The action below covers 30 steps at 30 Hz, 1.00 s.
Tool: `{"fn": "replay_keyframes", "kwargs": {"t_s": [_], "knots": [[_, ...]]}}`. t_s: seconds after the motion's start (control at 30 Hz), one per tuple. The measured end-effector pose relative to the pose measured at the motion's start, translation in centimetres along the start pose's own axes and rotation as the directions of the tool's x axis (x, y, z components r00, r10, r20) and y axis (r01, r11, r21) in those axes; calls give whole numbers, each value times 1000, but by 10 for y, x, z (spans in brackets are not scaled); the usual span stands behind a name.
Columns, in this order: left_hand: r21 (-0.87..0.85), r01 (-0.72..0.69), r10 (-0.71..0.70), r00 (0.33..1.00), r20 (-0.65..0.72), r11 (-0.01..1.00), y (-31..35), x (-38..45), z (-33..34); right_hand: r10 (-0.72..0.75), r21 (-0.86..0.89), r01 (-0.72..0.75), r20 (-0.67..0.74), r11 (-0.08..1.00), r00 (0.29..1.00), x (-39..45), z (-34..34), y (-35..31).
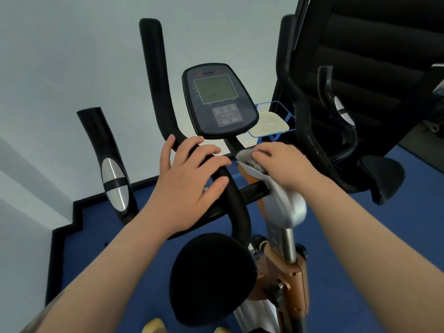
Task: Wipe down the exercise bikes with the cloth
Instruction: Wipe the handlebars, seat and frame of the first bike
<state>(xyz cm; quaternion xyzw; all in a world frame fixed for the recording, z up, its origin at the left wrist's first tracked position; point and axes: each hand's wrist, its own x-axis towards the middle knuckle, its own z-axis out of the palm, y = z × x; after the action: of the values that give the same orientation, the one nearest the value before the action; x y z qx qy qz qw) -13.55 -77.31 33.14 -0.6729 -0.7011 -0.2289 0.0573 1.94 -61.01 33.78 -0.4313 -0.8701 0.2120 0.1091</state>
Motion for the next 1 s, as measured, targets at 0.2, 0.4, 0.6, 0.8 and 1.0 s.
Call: {"fn": "replay_keyframes", "kwargs": {"t_s": [0.2, 0.4, 0.6, 0.8, 1.0], "knots": [[-4, -9, 9, 1000, -16, 1000, -1, -1, 1, -94, -18, 94, -338, 995, 936, -39, 26, 0], [16, -18, 18, 1000, -23, 1000, -2, -1, 3, -35, 213, 142, -440, 967, 897, -54, 25, 6], [35, -15, 16, 1000, -26, 999, 1, -1, 1, -376, -120, 372, -537, 920, 755, -85, 59, -10], [58, -13, 14, 1000, -19, 998, 0, -2, 1, -317, -157, 276, -509, 948, 800, -85, 48, -6], [68, -22, 23, 1000, -16, 997, 0, -3, 1, -399, -255, 314, -449, 915, 800, -78, 29, 4]]}}
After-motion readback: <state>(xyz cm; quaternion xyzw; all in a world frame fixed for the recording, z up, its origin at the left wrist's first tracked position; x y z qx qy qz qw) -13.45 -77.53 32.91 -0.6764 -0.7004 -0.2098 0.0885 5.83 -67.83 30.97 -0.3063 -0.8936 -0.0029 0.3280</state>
